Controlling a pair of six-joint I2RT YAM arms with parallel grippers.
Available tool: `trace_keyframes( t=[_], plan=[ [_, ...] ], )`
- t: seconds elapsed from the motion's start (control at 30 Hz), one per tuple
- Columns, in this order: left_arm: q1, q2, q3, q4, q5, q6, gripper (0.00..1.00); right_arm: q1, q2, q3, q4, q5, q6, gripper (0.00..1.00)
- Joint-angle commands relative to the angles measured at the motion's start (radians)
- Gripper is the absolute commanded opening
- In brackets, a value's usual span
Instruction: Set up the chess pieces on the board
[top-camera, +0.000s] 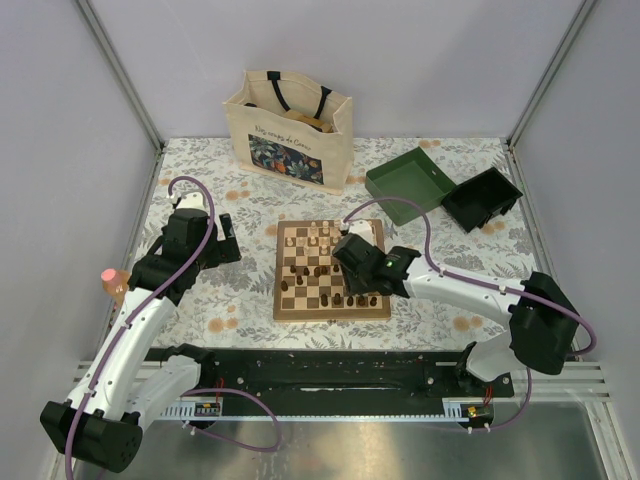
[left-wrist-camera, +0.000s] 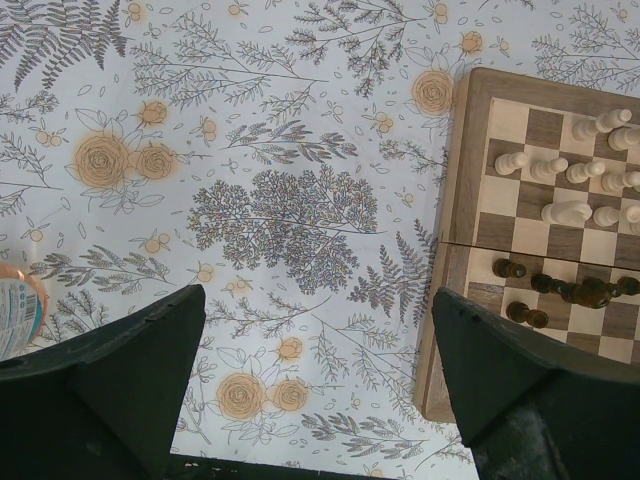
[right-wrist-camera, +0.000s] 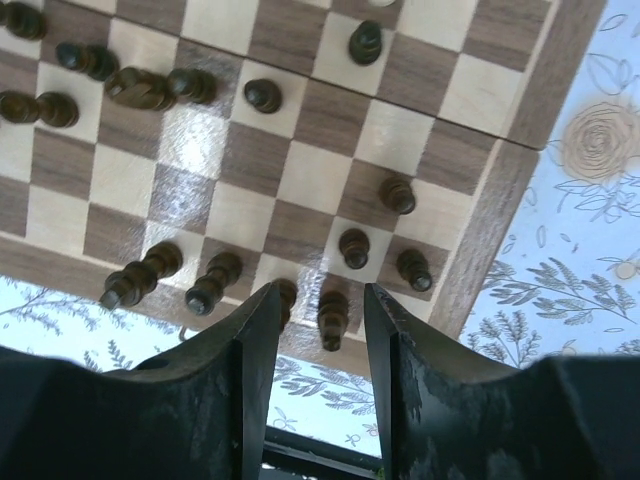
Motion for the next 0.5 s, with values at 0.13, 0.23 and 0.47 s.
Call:
trace_keyframes(
  t=[0.13,0.23,0.47],
  plan=[
    [0.004,-0.007,0.004,0.02,0.016,-0.002,0.99,-0.084,0.031,0.053,0.005,0.035,-0.028,0.48],
    [0.004,-0.007,0.004,0.019,0.015,-0.002,0.99,-0.092,0.049,0.067,0.011,0.016,-0.039,0.47],
    [0.004,-0.011,0.004,0.02,0.016,0.0,0.99,-0.09,0.088,0.142,0.063,-0.132,-0.045,0.47]
  ],
)
